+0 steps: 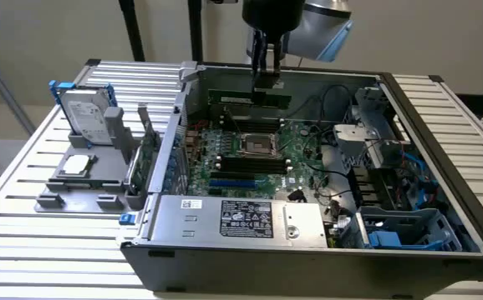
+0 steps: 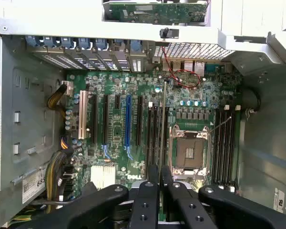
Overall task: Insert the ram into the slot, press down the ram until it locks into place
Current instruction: 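Insert the ram into the slot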
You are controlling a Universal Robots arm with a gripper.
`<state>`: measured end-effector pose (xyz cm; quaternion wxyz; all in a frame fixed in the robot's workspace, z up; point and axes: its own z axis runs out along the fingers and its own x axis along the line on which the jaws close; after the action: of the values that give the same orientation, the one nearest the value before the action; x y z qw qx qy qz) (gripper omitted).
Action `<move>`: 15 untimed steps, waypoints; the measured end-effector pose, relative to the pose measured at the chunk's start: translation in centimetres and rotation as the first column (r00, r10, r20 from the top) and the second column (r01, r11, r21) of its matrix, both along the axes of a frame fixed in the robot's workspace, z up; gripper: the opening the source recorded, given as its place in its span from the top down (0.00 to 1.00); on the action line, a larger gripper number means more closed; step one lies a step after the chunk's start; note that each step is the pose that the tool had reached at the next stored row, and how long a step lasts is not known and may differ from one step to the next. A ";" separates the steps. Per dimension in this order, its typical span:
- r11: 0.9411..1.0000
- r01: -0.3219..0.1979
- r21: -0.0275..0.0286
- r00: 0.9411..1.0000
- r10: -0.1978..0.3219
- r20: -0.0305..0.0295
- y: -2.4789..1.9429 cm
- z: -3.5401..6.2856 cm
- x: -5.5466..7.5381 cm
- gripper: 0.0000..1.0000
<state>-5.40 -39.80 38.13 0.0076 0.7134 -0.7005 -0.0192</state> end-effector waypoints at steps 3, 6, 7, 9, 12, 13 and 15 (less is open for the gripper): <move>1.000 0.000 0.000 1.000 0.000 0.000 0.00 0.00 0.0 0.87; 1.000 0.001 0.000 1.000 -0.001 0.000 0.00 0.00 0.0 0.87; 1.000 0.001 0.000 1.000 -0.001 0.000 0.00 0.00 0.0 0.87; 1.000 0.001 0.000 1.000 -0.001 0.000 0.00 0.00 0.0 0.87; 1.000 0.001 0.000 1.000 -0.001 0.000 0.00 0.00 0.0 0.87; 1.000 0.002 0.000 1.000 -0.002 0.000 0.00 0.00 0.0 0.87; 1.000 0.001 0.000 1.000 -0.001 0.000 0.00 -0.04 0.2 0.87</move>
<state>-5.19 -39.80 38.09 0.0076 0.7128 -0.7010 -0.0194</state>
